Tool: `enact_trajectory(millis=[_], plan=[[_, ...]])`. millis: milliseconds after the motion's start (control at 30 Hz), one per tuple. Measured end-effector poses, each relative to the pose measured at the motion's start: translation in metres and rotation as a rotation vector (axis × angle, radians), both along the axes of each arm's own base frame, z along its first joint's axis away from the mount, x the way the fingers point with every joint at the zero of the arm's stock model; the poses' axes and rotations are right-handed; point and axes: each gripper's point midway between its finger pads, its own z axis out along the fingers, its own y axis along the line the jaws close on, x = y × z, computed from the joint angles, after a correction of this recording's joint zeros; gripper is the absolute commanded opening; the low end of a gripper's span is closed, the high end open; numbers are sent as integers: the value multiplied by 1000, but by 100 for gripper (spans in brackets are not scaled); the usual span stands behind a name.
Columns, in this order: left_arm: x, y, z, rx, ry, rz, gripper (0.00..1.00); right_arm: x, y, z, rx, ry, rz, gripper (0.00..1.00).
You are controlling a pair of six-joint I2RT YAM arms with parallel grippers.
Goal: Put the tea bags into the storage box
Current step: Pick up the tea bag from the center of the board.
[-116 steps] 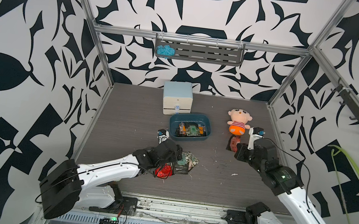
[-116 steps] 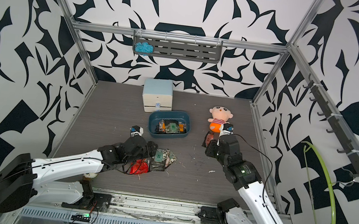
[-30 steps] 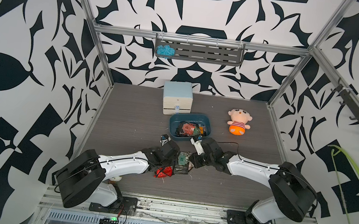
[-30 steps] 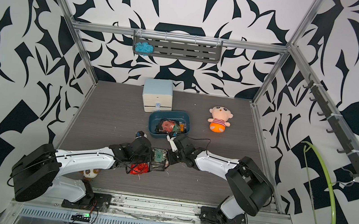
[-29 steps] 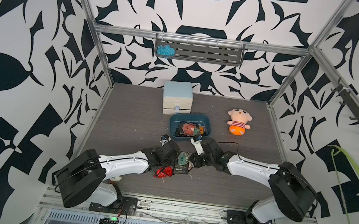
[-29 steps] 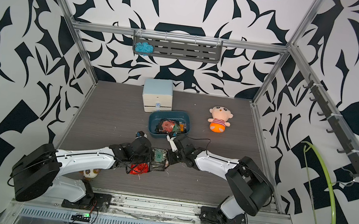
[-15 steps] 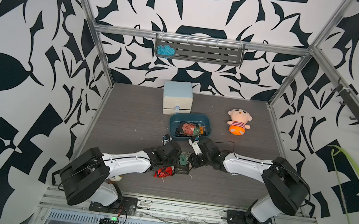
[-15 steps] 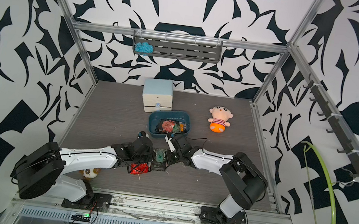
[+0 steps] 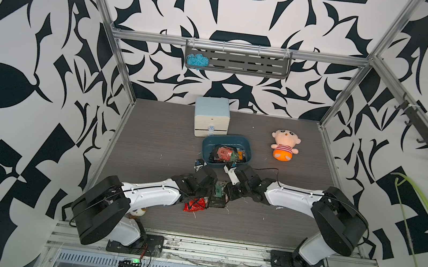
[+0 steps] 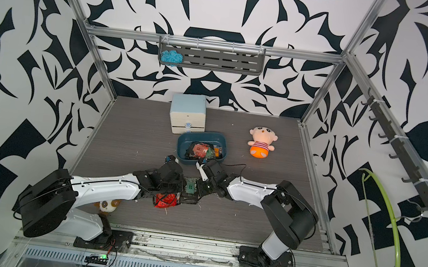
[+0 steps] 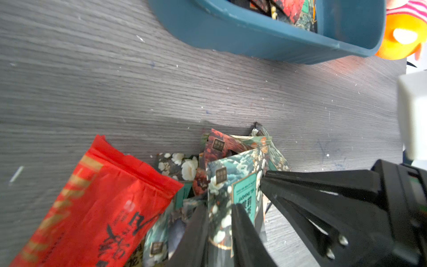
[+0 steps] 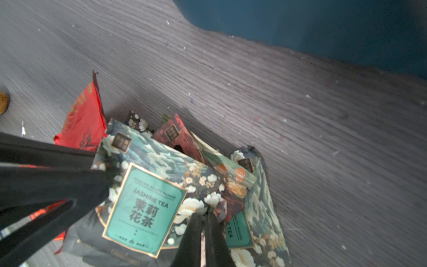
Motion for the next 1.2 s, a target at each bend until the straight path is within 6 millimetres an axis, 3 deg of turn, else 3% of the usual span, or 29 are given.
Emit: enact_trajectory(millis=[300, 633, 733, 933, 1067, 1200], plan=[[0, -9, -5, -26, 16, -17, 17, -1, 0, -3, -11, 4, 0, 10], [0, -18, -9, -38, 37, -34, 0, 2, -3, -4, -27, -10, -13, 11], [0, -19, -8, -44, 42, -36, 0, 6, -7, 1, -36, -40, -33, 11], [-4, -21, 8, -85, 33, -46, 0, 22, -35, 22, -85, -171, -164, 16], [-6, -18, 34, -126, -7, -50, 0, 31, -66, 44, -117, -281, -300, 27], [-9, -8, 62, -133, -60, -52, 0, 34, -94, 63, -130, -370, -411, 31]])
